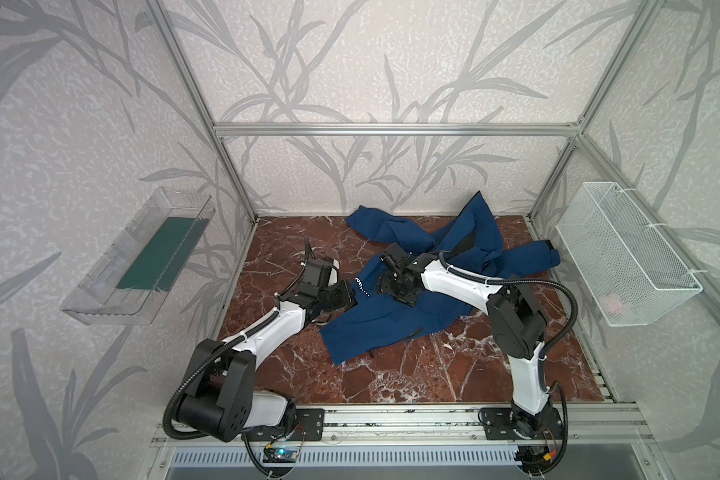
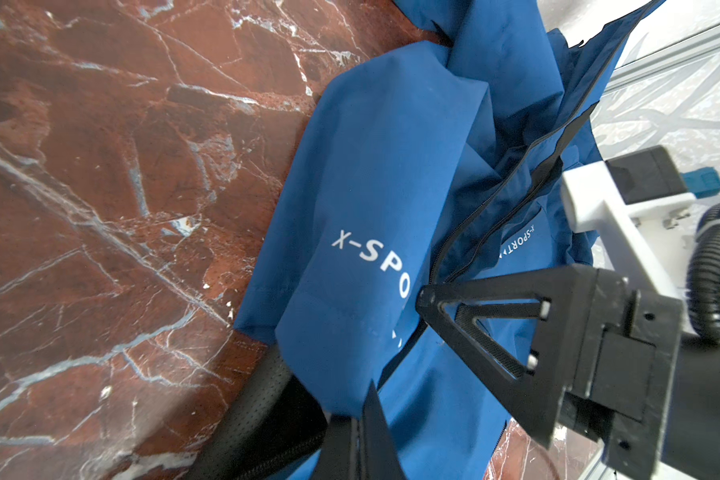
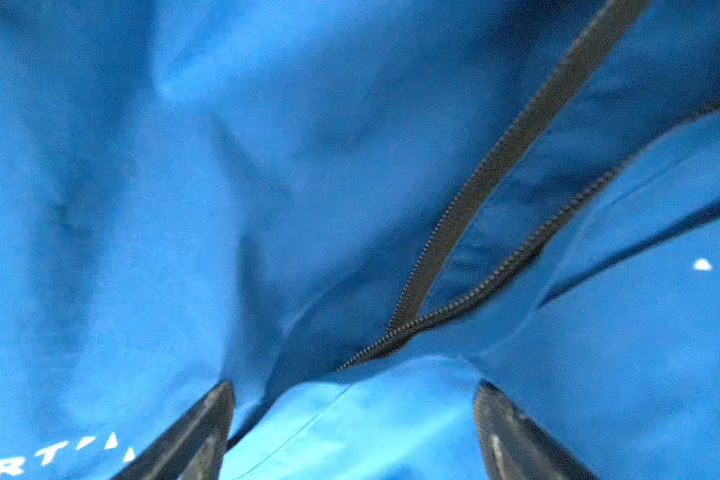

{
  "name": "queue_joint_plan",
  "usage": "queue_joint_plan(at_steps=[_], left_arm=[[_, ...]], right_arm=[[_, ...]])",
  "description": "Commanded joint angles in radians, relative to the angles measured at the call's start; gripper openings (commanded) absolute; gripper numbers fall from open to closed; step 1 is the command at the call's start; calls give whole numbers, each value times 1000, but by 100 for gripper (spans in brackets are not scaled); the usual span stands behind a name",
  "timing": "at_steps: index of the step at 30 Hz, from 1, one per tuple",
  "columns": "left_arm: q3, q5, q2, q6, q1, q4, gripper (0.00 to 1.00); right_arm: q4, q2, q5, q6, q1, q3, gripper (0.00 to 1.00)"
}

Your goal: Zip up the jacket

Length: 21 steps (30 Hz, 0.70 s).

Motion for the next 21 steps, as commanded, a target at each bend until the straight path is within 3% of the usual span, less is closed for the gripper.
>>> queue_joint_plan(at_steps=[1, 5, 12, 17, 21], left_arm=[[-17, -33, -35, 9, 1, -12, 0], [-16, -34, -39, 11, 1, -29, 0], [-9, -37, -42, -7, 1, -27, 0], [10, -39, -53, -10, 0, -62, 0], [29, -54, -76, -29, 1, -110, 0]], right_arm=[[-28, 85, -67, -5, -34, 65, 82], [-77, 83, -29, -43, -28, 75, 53], [-86, -130, 99, -50, -24, -130, 1], [-93, -304, 168, -77, -36, -346, 0], [-189, -414, 318, -100, -53, -454, 0]])
